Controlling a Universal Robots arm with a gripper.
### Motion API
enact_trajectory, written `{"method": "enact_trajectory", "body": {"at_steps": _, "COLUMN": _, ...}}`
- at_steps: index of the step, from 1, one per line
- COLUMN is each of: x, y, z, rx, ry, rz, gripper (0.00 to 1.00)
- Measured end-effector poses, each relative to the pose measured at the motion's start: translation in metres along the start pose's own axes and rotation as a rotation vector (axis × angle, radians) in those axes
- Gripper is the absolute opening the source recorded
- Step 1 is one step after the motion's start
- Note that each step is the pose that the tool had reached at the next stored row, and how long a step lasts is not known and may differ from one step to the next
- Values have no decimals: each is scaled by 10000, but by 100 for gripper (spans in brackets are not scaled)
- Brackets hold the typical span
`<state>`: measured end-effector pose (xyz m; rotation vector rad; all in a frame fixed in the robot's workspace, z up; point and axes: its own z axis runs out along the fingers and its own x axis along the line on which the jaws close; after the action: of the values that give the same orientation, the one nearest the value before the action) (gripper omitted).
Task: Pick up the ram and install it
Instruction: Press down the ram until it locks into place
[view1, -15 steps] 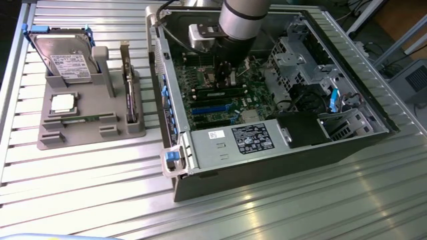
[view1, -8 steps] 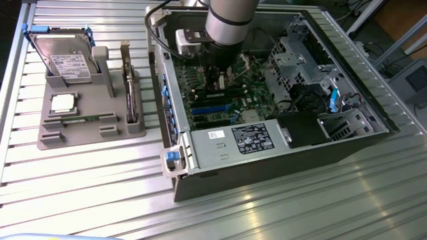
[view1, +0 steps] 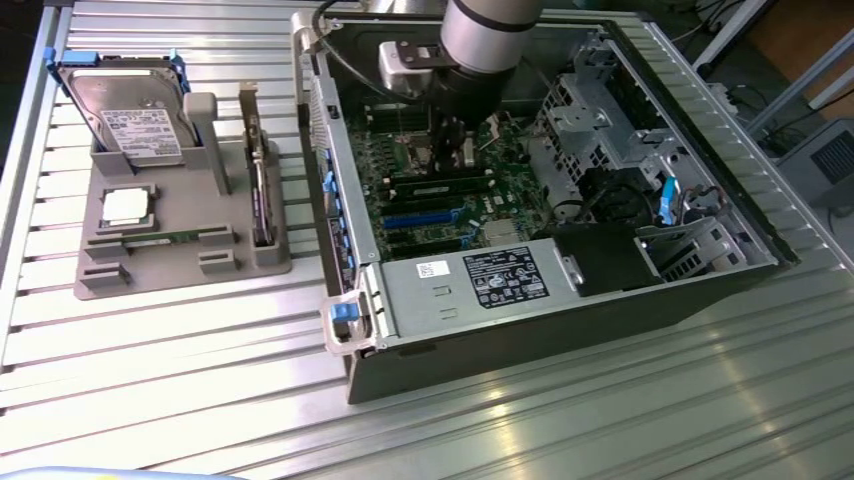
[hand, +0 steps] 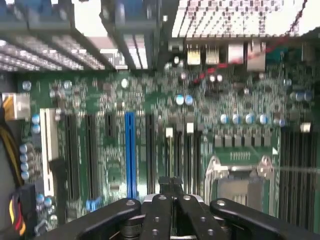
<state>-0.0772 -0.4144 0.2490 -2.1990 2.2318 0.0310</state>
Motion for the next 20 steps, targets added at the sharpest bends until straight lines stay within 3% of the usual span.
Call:
{"method": "enact_trajectory", "body": {"at_steps": 3, "x": -3, "y": -240, "z": 0, "rx": -47, "ry": 9, "rz": 1, "gripper": 10}}
{"method": "enact_trajectory", "body": {"at_steps": 5, "x": -5, "y": -353, "z": -2, "rx": -62, "ry": 12, "rz": 0, "gripper": 10}}
{"method": "enact_trajectory", "body": {"at_steps": 8, "x": -8, "y": -616, "z": -4, "rx": -83, "ry": 12, "rz": 0, "gripper": 10}}
{"method": "enact_trajectory", "body": {"at_steps": 10, "x": -11, "y": -725, "z": -11, "rx": -86, "ry": 21, "rz": 0, "gripper": 10}}
{"method": "enact_trajectory", "body": {"at_steps": 14, "x": -13, "y": -834, "z": -66, "rx": -85, "ry": 64, "rz": 1, "gripper": 10}}
{"method": "enact_trajectory", "body": {"at_steps": 20, "x": -19, "y": -1099, "z": -164, "rx": -85, "ry": 117, "rz": 2, "gripper": 10}}
